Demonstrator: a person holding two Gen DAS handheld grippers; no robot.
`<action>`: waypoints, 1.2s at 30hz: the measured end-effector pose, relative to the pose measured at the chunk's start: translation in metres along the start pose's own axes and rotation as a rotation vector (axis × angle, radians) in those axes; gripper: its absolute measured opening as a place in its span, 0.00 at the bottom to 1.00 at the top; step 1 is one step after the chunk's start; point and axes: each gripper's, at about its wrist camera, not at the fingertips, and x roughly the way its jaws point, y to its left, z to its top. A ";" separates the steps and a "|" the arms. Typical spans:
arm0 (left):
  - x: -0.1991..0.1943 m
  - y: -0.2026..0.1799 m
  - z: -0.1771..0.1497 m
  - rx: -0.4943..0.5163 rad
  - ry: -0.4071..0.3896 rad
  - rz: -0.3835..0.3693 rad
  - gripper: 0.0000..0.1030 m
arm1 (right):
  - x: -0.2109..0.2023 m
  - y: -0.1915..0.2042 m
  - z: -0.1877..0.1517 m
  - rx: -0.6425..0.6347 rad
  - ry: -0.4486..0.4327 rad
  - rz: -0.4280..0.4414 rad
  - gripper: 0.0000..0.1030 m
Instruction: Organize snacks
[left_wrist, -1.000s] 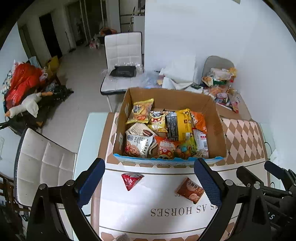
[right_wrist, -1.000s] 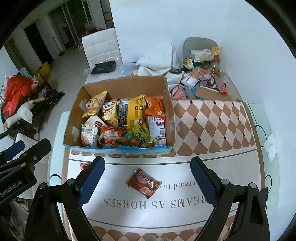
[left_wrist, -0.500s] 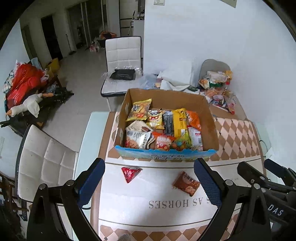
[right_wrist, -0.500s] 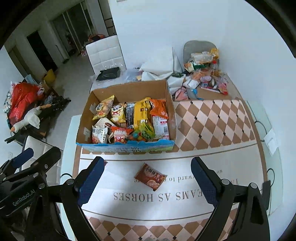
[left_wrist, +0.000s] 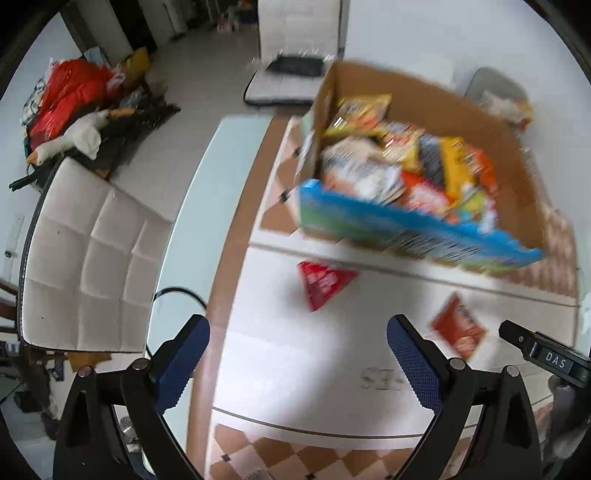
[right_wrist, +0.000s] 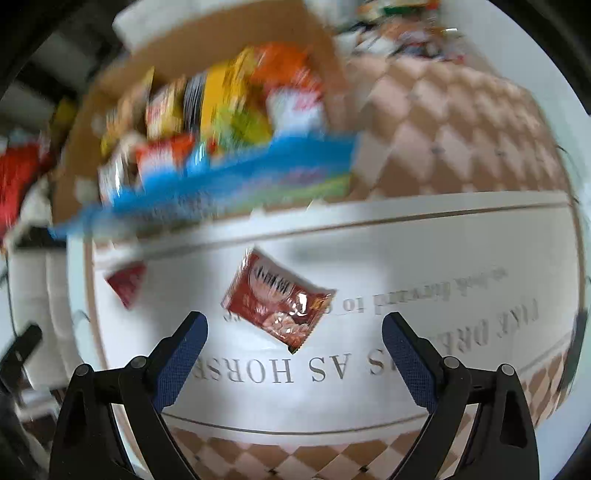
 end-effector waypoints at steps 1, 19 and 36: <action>0.007 0.001 0.000 0.005 0.012 0.003 0.96 | 0.013 0.008 0.001 -0.056 0.025 -0.019 0.95; 0.096 -0.007 0.028 0.116 0.144 -0.019 0.95 | 0.107 0.048 0.005 -0.197 0.193 -0.143 0.77; 0.139 -0.049 0.031 0.202 0.194 -0.035 0.48 | 0.103 0.014 0.010 0.073 0.223 -0.056 0.74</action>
